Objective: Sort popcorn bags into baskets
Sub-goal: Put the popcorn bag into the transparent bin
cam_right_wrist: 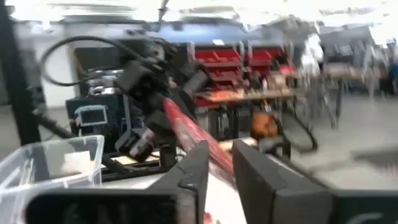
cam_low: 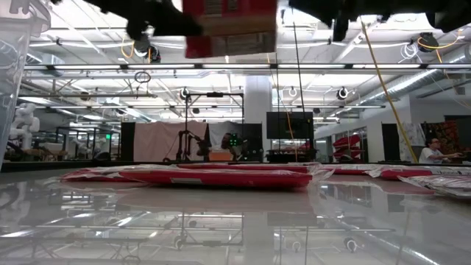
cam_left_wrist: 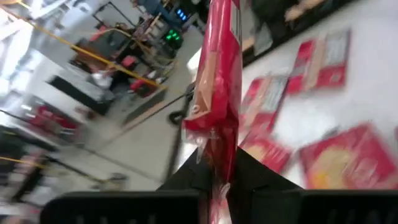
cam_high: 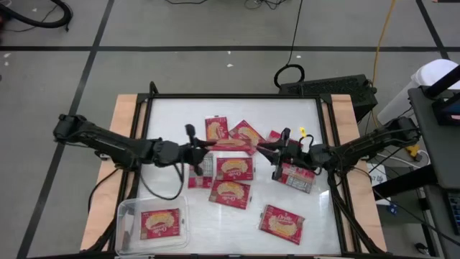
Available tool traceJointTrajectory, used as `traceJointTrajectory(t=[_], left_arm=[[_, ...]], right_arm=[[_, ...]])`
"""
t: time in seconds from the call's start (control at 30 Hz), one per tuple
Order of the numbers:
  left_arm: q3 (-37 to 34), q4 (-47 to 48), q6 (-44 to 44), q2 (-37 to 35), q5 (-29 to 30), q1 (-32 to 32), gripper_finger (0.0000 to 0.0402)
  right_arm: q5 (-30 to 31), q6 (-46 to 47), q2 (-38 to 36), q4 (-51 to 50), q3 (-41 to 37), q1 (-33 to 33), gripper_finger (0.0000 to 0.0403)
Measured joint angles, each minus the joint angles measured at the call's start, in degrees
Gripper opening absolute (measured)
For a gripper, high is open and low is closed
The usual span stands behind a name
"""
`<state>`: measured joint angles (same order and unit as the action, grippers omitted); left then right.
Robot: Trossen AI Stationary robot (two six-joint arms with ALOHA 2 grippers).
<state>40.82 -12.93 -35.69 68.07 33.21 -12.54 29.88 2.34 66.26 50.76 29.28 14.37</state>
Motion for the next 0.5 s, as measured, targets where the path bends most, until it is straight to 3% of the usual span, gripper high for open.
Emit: traceJointTrajectory(t=[0.1, 0.27, 0.4, 0.5], left_arm=[[0.0, 2.98, -5.95, -3.87, 5.6, -2.62, 0.0011], [0.0, 4.31, -15.59, -6.61, 10.87, -8.12, 0.0023], [0.0, -0.62, -26.6, -4.49, 15.54, -13.83, 0.0014], [0.02, -5.29, -32.61, -1.22, 19.09, -17.45, 0.001]], right_arm=[[3.13, 10.67, -0.11, -2.65, 0.02, -0.02, 0.0108], [3.14, 29.56, 1.12, -5.14, 0.0, -0.13, 0.0177], [-0.35, 41.4, 5.51, -3.61, 0.0, -0.18, 0.0228], [-3.23, 48.11, 11.16, 4.25, -0.02, -0.22, 0.0255]])
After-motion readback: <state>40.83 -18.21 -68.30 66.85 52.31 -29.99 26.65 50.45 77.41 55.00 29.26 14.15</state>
